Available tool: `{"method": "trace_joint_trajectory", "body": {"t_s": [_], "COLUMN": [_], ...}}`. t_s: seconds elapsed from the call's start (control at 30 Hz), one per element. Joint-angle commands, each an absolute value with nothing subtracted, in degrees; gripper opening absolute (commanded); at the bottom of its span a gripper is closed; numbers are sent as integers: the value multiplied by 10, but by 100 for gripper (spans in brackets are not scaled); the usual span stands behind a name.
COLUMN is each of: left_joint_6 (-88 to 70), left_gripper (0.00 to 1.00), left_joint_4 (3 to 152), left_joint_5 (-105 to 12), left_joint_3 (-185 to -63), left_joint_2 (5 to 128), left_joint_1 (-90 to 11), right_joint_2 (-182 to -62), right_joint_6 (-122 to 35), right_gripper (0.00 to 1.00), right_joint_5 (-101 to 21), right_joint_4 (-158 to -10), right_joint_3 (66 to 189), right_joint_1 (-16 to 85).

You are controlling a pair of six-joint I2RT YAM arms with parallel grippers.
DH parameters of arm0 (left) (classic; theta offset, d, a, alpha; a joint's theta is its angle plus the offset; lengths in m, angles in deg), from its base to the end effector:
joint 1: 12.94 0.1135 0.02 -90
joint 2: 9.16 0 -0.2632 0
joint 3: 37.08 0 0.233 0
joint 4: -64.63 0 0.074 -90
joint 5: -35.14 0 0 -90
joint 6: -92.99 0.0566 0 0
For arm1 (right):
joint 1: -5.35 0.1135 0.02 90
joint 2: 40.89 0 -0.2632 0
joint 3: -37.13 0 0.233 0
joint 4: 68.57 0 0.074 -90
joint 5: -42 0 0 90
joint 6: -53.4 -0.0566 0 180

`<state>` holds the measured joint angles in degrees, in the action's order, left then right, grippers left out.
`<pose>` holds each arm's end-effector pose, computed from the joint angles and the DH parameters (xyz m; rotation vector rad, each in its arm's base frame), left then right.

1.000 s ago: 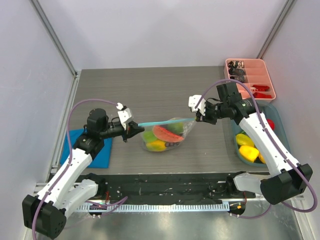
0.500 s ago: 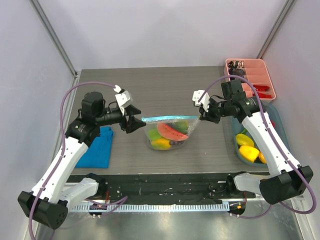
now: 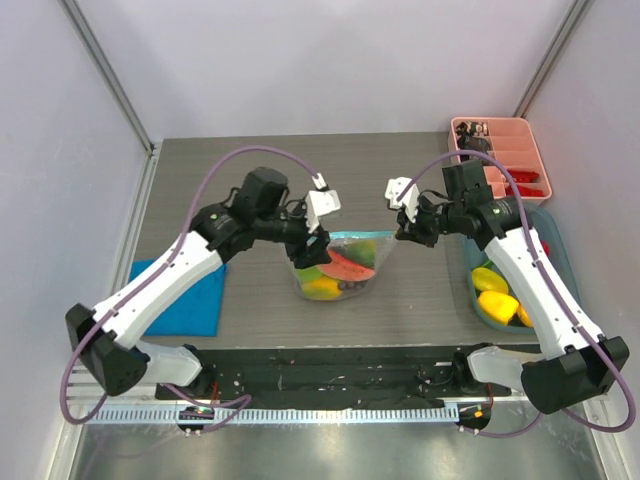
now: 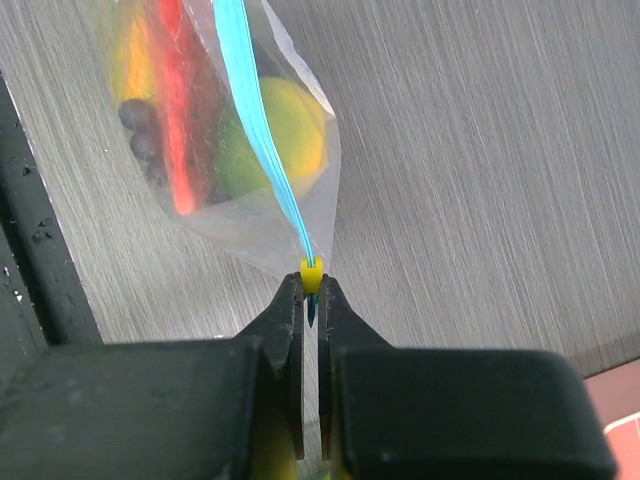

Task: Place the food in the zip-top bag and seal the zipper
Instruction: Zip the zipper food storage bag at the center of the board.

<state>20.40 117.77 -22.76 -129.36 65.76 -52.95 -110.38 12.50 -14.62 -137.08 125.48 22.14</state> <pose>0.1896 -0.1985 0.3659 1.3307 1.7603 -0.8349 0.2081 0.0953 0.3429 -1.4524 1.7788 0.4240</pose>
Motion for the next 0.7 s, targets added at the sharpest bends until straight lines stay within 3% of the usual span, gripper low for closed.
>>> {"method": "trace_joint_trajectory", "body": {"t_s": [0.0,0.13,0.17,0.27,0.63,0.67], "left_joint_6": [251,264,270,278,299,293], "left_gripper": [62,44,27,1,0,10], "left_joint_4": [1197,1209,1213,1225,1239,1235], "left_joint_5": [-295,-286,-279,-264,-269,-269], "left_joint_3": [-1327,-1358,-1362,-1365,-1315,-1320], "left_joint_2": [705,745,748,751,685,682], "left_joint_1": [-555,-557,-557,-556,-554,-553], "right_joint_2": [-1081,-1078,-1075,-1073,-1059,-1058], "right_joint_6": [115,127,132,141,172,172], "right_gripper": [1,1,1,1,1,1], "right_joint_5": [-128,-127,-127,-137,-167,-158], "right_joint_4": [-1346,-1351,-1351,-1357,-1368,-1368], "right_joint_3": [1260,1258,1256,1254,1242,1245], "right_joint_1": [227,227,227,227,227,227]}}
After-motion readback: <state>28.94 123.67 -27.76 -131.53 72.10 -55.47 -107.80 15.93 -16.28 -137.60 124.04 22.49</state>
